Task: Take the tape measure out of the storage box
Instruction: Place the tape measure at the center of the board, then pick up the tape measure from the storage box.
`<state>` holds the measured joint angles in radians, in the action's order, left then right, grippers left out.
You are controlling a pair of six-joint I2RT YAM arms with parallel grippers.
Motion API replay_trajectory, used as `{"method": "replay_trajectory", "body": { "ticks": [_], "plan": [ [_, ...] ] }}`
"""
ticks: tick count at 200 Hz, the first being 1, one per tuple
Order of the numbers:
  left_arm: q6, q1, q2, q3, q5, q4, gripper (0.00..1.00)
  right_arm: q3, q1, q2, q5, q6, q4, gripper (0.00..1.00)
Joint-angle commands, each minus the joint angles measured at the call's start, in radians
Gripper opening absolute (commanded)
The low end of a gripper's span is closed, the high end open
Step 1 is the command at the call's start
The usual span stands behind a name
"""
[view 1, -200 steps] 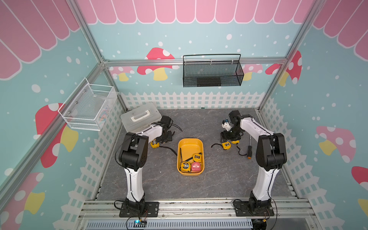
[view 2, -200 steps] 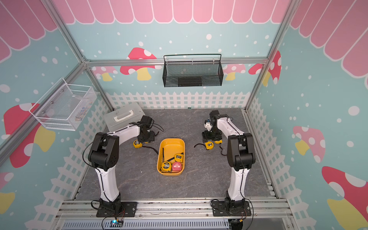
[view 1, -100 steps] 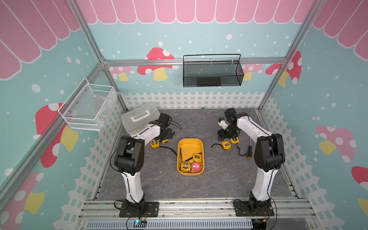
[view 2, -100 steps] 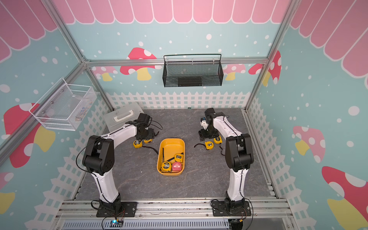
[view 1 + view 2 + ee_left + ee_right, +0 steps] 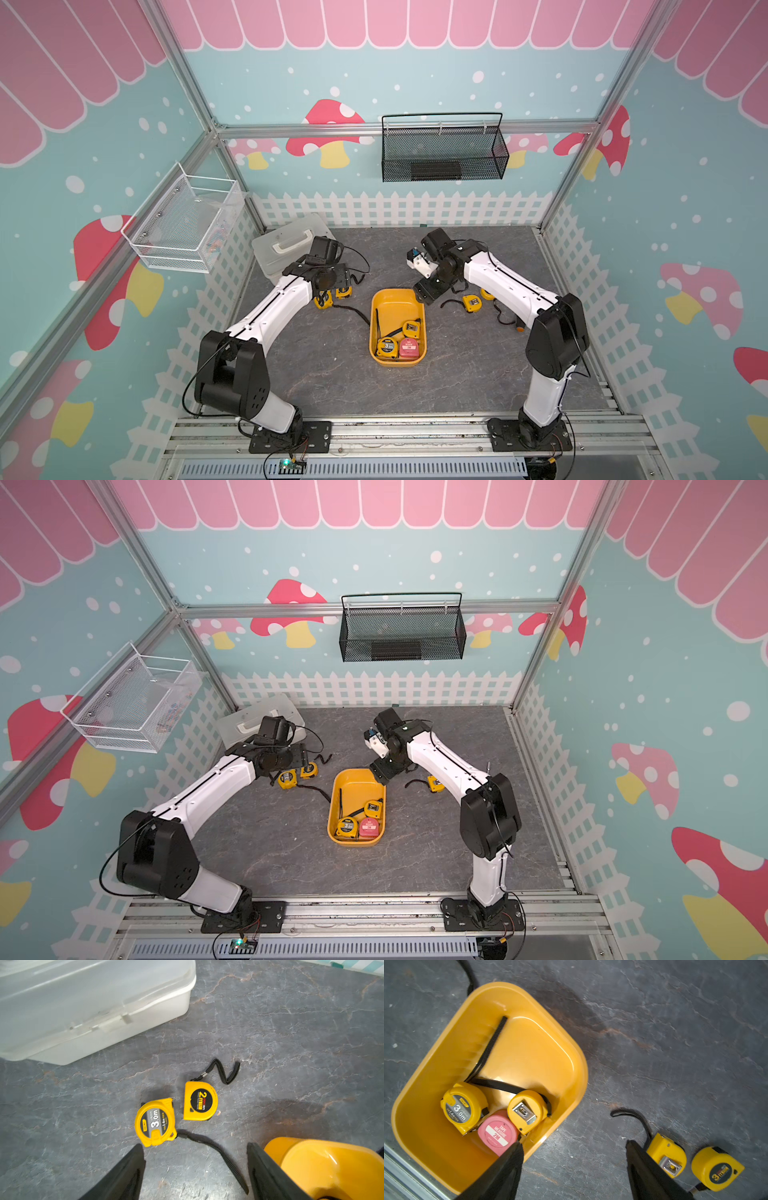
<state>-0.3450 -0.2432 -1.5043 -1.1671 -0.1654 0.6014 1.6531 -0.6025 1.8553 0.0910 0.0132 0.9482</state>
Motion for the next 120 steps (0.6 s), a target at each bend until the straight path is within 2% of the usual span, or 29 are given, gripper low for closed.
{"method": "replay_trajectory", "body": {
  "ticks": [1,49,87,120],
  "plan": [
    [-0.025,0.009,0.058,0.053,-0.051,-0.002,0.80,-0.011,-0.038,-0.013,0.033,0.034,-0.014,0.78],
    [-0.013,0.009,0.142,0.157,-0.103,-0.064,0.82,-0.003,-0.126,-0.004,-0.052,0.014,-0.054,0.78],
    [-0.003,0.012,0.210,0.215,-0.093,-0.095,0.84,-0.001,-0.152,0.018,-0.065,0.011,-0.065,0.79],
    [0.002,0.012,0.214,0.233,-0.066,-0.124,0.84,-0.002,-0.191,0.054,-0.096,-0.008,-0.069,0.78]
  ]
}}
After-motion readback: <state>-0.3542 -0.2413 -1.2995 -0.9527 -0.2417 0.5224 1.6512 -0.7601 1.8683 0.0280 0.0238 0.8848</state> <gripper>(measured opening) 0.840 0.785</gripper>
